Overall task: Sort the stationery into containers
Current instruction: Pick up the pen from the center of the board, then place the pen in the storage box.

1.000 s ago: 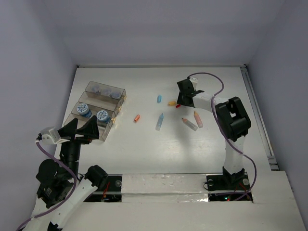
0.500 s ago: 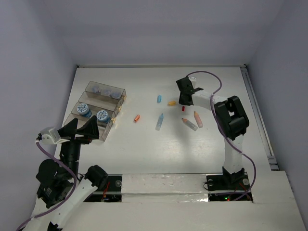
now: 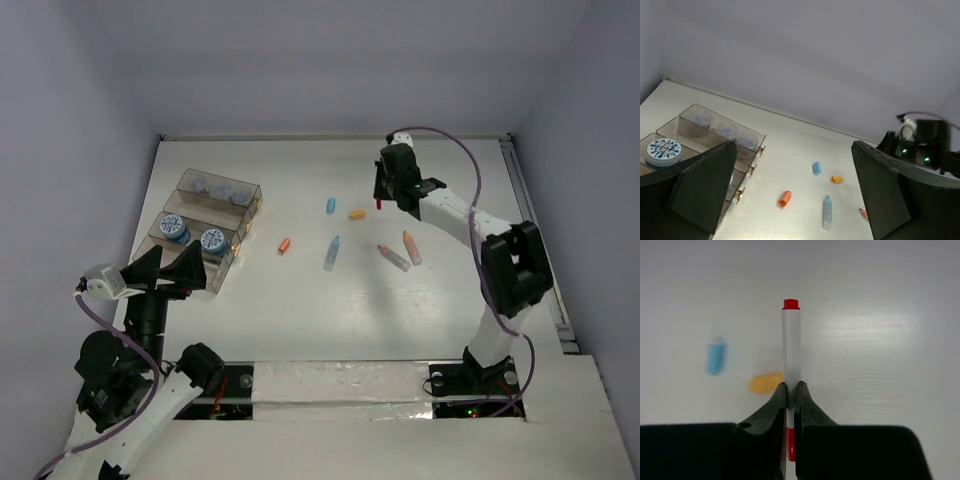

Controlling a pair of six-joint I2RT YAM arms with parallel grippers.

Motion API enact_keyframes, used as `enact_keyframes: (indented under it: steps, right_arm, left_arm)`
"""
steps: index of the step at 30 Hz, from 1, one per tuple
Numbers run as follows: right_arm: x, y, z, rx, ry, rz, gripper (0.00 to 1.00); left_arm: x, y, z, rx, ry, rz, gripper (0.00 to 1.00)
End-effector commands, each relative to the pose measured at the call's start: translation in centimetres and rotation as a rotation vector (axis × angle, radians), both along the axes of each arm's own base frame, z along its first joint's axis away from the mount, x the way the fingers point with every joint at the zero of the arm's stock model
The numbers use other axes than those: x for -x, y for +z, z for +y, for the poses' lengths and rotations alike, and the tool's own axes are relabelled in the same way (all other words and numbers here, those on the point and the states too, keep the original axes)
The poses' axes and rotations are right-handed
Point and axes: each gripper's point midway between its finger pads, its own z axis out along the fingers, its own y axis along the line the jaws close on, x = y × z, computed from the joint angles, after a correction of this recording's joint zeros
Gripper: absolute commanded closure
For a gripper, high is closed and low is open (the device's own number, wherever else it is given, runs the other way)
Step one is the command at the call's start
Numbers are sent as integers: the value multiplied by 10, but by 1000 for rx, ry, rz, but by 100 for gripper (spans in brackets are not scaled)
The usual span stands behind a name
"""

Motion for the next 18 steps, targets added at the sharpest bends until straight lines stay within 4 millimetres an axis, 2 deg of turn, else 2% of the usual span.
enact_keyframes:
  steps: [1, 2, 3, 4, 5, 6, 7, 8, 9, 10, 11, 12, 13, 14, 15, 16, 17, 18]
  right_arm:
    - [18, 115, 98, -234, 353, -274, 100]
    - [23, 133, 120, -270, 408, -319, 100]
    - [33, 132, 145, -305, 489, -306, 100]
    - [52, 136, 179, -332, 575, -304, 100]
    - [60, 142, 200, -363, 627, -314, 100]
    - [72, 161, 226, -410, 711, -337, 100]
    - [79, 148, 250, -423, 765, -310, 100]
    - [100, 154, 279, -454, 842, -316, 100]
    - [110, 175, 301, -489, 901, -351, 100]
    - [118, 178, 316, -505, 940, -351, 100]
    - [132, 159, 342, -515, 987, -306, 100]
    - [142, 158, 357, -534, 1033, -292, 100]
    - [147, 178, 372, -562, 1059, -329, 100]
    - [149, 154, 388, -550, 1076, -284, 100]
    - [163, 151, 403, -558, 1113, -275, 100]
    - [166, 168, 414, -576, 1135, -312, 100]
    - [175, 145, 429, -562, 1160, -276, 100]
    - [178, 141, 436, -562, 1174, -272, 100]
  left_arm:
    - [0, 10, 0, 15, 2, -39, 1]
    - [-1, 10, -1, 14, 2, -36, 1]
    - [-1, 10, -1, 15, 1, -38, 1]
    - [-2, 10, 0, 11, 11, -33, 1]
    - [-3, 9, -1, 6, 8, -27, 1]
    - [-3, 8, -2, 6, 8, -24, 1]
    - [-3, 8, 0, 5, 17, -23, 1]
    - [-3, 8, 1, 7, 20, -24, 1]
    - [-3, 8, 1, 10, 22, -24, 1]
    - [-3, 8, 2, 10, 25, -23, 1]
    - [-3, 8, 2, 10, 25, -23, 1]
    - [-2, 8, 2, 11, 25, -24, 1]
    - [-2, 8, 2, 10, 24, -23, 1]
    - [-3, 8, 2, 10, 25, -21, 1]
    - [-3, 8, 2, 9, 25, -19, 1]
    - [-3, 7, 2, 10, 26, -18, 1]
    - [-3, 8, 2, 12, 26, -20, 1]
    - [-2, 9, 3, 14, 25, -25, 1]
